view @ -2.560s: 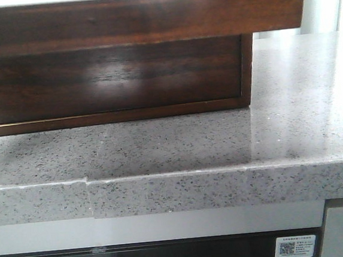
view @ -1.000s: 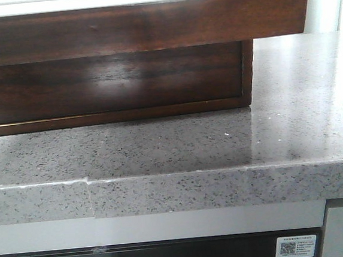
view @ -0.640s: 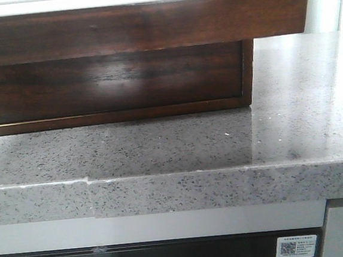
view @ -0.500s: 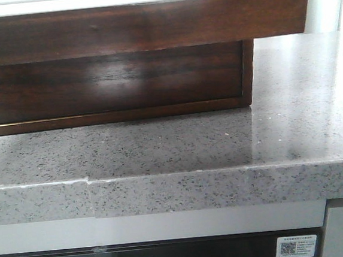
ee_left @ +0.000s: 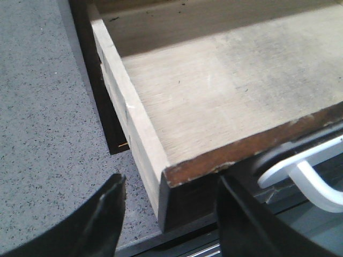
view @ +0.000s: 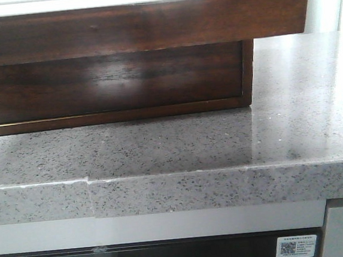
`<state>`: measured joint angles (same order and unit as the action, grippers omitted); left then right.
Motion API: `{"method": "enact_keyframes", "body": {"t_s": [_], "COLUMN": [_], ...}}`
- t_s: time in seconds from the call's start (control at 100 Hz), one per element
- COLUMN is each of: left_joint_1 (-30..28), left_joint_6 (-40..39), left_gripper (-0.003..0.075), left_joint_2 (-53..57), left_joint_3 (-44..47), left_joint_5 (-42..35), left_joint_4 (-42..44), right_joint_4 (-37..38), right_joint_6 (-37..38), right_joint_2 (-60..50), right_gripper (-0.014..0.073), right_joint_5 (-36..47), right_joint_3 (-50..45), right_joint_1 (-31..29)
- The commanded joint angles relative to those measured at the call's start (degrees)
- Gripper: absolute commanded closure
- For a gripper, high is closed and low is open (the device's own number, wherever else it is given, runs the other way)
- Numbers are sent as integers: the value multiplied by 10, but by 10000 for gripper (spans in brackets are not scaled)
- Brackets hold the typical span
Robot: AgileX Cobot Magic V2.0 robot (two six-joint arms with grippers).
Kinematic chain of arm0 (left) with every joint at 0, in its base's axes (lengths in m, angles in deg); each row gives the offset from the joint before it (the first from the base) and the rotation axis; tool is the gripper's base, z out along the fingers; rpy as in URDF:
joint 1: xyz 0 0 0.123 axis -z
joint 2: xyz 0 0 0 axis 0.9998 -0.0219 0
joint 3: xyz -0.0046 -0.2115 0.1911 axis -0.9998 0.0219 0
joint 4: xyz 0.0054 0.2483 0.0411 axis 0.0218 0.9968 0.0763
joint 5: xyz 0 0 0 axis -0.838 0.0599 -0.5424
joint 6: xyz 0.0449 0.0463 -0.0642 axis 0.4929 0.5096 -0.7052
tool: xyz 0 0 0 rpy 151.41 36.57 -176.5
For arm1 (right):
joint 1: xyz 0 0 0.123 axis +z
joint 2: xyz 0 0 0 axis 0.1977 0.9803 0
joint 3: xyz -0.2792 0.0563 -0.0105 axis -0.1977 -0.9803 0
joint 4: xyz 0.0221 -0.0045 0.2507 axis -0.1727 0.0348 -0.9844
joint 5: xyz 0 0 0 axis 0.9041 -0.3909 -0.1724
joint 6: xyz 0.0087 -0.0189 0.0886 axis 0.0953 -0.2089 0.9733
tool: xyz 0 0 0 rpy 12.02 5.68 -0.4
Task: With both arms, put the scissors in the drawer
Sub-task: 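Lower the right gripper onto the grey-and-orange scissors and grasp them, then lift the scissors with the right gripper and carry them over the drawer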
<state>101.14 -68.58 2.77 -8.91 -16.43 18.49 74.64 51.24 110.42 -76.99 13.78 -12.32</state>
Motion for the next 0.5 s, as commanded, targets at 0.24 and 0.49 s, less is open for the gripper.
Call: {"method": "enact_keyframes", "body": {"t_s": [0.24,0.49], "left_joint_1": [4,4], "left_joint_6": [-2,-2], "left_gripper": [364,364], "left_joint_2": [21,23], "left_joint_3": [-18,-18], "left_joint_5": [-21,-3], "left_joint_4": [-6,-6], "right_joint_4": [0,0], "right_joint_6": [-15,-20], "right_joint_2": [-23,-23], "right_gripper": [272,400], "right_joint_5": [-3,-6], "right_joint_3": [17,17], "right_joint_1": [0,0]}}
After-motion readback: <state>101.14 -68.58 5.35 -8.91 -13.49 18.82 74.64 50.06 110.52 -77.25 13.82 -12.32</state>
